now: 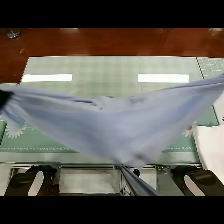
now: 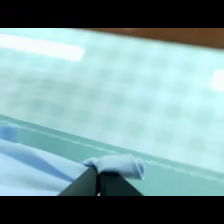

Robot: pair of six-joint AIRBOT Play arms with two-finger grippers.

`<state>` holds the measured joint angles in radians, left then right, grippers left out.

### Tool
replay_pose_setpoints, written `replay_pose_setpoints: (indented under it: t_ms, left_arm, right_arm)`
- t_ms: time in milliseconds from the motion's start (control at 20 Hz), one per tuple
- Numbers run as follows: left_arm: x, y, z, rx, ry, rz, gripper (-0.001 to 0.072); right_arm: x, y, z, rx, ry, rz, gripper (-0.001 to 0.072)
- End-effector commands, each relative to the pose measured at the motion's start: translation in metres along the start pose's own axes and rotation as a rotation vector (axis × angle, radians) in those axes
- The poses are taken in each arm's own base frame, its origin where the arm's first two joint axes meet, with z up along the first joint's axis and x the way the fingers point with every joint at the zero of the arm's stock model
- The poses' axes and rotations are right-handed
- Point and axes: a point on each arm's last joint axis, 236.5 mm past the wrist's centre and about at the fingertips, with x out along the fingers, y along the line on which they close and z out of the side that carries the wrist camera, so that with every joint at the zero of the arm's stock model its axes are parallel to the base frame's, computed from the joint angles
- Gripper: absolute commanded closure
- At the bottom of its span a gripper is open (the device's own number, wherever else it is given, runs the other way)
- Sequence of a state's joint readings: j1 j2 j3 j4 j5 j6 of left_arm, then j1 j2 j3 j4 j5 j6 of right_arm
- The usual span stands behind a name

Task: Fold the shirts.

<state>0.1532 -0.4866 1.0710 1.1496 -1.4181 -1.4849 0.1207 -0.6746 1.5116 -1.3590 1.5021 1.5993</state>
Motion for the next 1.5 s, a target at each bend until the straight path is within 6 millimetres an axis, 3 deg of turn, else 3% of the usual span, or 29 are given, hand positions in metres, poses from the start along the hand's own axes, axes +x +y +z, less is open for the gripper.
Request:
replay_pose_setpoints:
  t_ms: [0,150,350,450,550,600,650,700,800,950,1050,1100,1200,1350,1450]
  left_arm:
    - [0.073,0.002,-0.092,-0.087,0.267,-0.118,0.0684]
    - [0.135,0.023,-0.126,-0.210,0.315,-0.113,0.0685]
    - [0.202,0.036,-0.116,-0.350,0.283,-0.101,0.0684]
    - [0.232,0.037,-0.119,-0.355,0.315,-0.085,0.0684]
    - [0.252,0.034,-0.123,-0.351,0.376,-0.087,0.0679]
    - [0.259,0.034,-0.121,-0.355,0.404,-0.090,0.0569]
    - [0.261,0.036,-0.118,-0.344,0.436,-0.090,0.0163]
    - [0.259,0.043,-0.115,-0.315,0.473,-0.077,0.0002]
    - [0.243,0.080,-0.101,-0.247,0.526,0.003,0.0002]
    - [0.212,0.150,-0.070,-0.312,0.453,0.136,0.0003]
    - [0.203,0.178,-0.073,-0.468,0.414,0.143,0.0003]
    - [0.204,0.178,-0.083,-0.552,0.431,0.107,0.0004]
    - [0.210,0.153,-0.112,-0.637,0.529,-0.049,0.0004]
    - [0.213,0.121,-0.149,-0.646,0.692,-0.200,0.0004]
    - [0.216,0.113,-0.160,-0.644,0.747,-0.226,0.0004]
  right_arm:
    - [0.080,-0.059,-0.028,0.084,0.084,-0.174,0.0693]
    - [0.168,-0.071,-0.020,0.137,0.121,-0.152,0.0693]
    - [0.276,-0.084,-0.004,0.343,0.184,-0.034,0.0691]
    - [0.315,-0.077,0.004,0.427,0.213,0.060,0.0691]
    - [0.337,-0.070,0.007,0.495,0.233,0.124,0.0679]
    - [0.342,-0.068,0.009,0.525,0.242,0.151,0.0424]
    - [0.341,-0.066,0.010,0.537,0.249,0.175,0.0086]
    - [0.334,-0.069,0.008,0.524,0.271,0.190,0.0091]
    - [0.303,-0.095,-0.013,0.458,0.368,0.158,0.0092]
    - [0.226,-0.187,-0.077,0.397,0.589,-0.157,0.0092]
    - [0.185,-0.229,-0.116,0.473,0.615,-0.316,0.0095]
    - [0.177,-0.235,-0.136,0.541,0.593,-0.336,0.0095]
    - [0.177,-0.223,-0.184,0.668,0.557,-0.311,0.0095]
    - [0.187,-0.168,-0.249,0.731,0.607,-0.170,0.0096]
    - [0.191,-0.132,-0.274,0.784,0.636,-0.059,0.0095]
